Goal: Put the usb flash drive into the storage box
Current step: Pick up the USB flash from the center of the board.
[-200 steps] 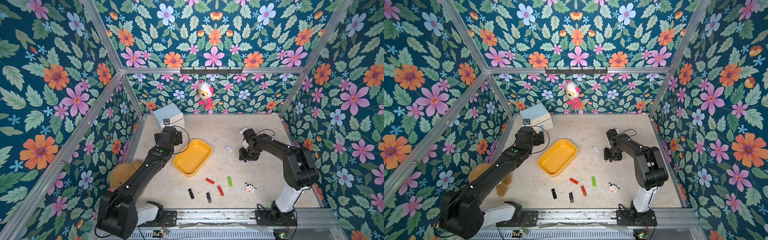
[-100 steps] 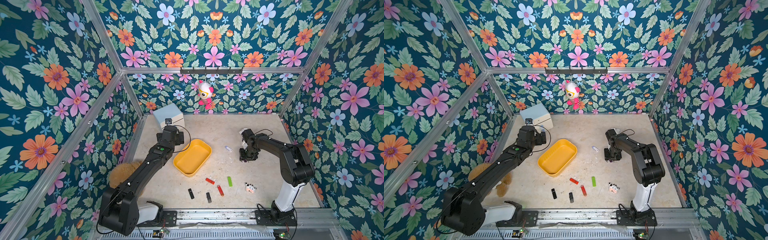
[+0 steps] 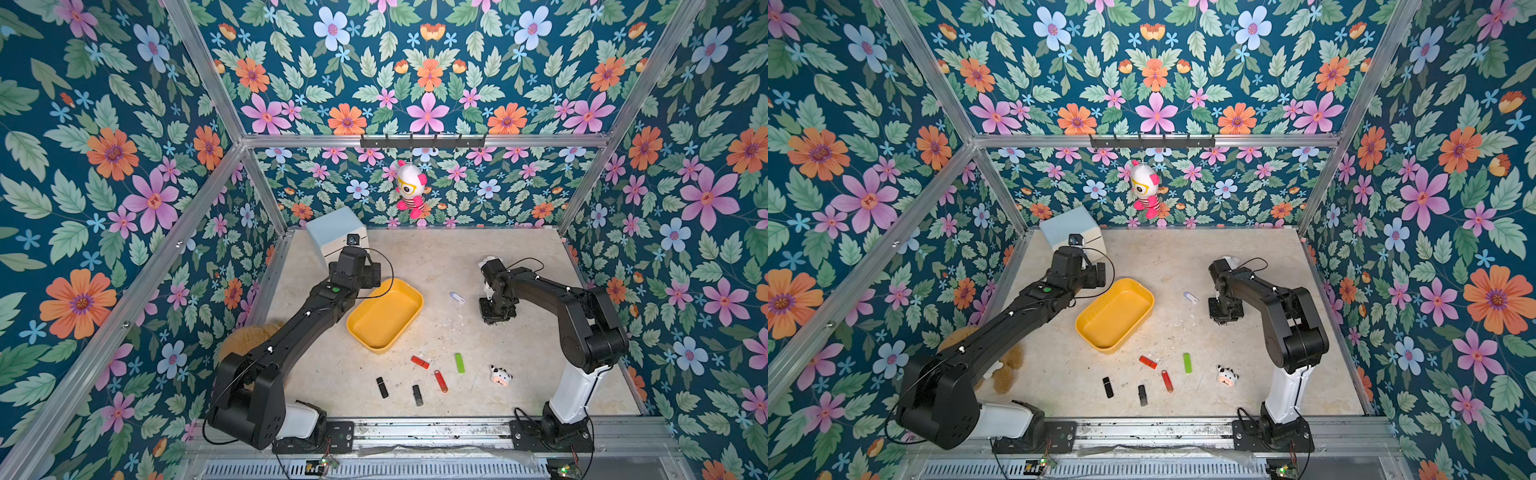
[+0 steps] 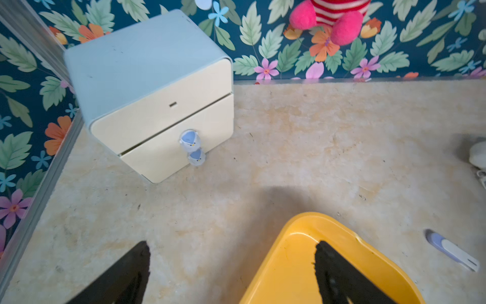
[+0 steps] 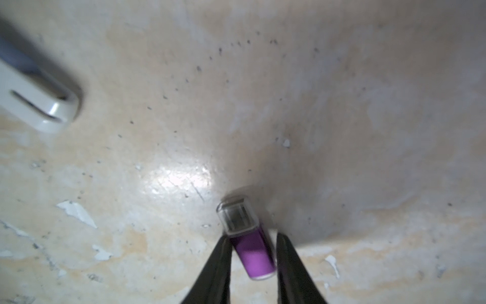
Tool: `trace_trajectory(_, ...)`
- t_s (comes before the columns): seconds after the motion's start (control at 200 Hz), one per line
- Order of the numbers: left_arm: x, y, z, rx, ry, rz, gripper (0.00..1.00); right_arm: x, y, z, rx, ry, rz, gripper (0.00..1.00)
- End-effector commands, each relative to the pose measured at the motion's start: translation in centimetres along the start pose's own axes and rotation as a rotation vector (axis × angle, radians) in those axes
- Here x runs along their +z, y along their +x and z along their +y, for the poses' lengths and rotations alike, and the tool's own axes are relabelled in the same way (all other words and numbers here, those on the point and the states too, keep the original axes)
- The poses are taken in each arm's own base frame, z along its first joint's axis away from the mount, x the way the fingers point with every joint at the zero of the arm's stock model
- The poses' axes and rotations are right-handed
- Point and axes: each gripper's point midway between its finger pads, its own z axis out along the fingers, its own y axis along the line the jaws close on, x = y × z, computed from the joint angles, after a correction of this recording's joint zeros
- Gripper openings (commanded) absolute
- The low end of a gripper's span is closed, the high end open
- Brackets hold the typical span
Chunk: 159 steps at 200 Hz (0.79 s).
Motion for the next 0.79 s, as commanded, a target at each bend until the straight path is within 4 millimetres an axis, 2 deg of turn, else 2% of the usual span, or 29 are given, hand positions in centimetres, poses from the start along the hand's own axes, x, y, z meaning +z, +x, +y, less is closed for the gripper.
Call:
trace_trajectory(0.0,0.9,0.3,-1.2,0.065,0.036,0.052,0.99,0.6,1.3,0.5,-0.006,-0.016,0.055,0.29)
trace_trajectory(0.185,1.5,-0.2,-3.5,0.124,0.107,0.095,0.99,0.7,1.5,0.8,-0.003,-0.021,0.06,0.17)
trace_trajectory(0.355,1.5,-0.9,-5.7,0.185,0.157,0.099,0.99,0.5,1.5,1.0,0.003,-0.032,0.057,0.0)
trace_trajectory(0.56,1.9,-1.0,-8.4,0.256,0.21,0.128,1.0,-0.1,1.1,1.3,0.026,-0.048,0.034,0.0)
trace_trajectory(0.79,2.7,-0.6,-12.5,0.368,0.27,0.17,0.99,-2.9,0.5,0.9,0.078,-0.036,-0.042,0.0)
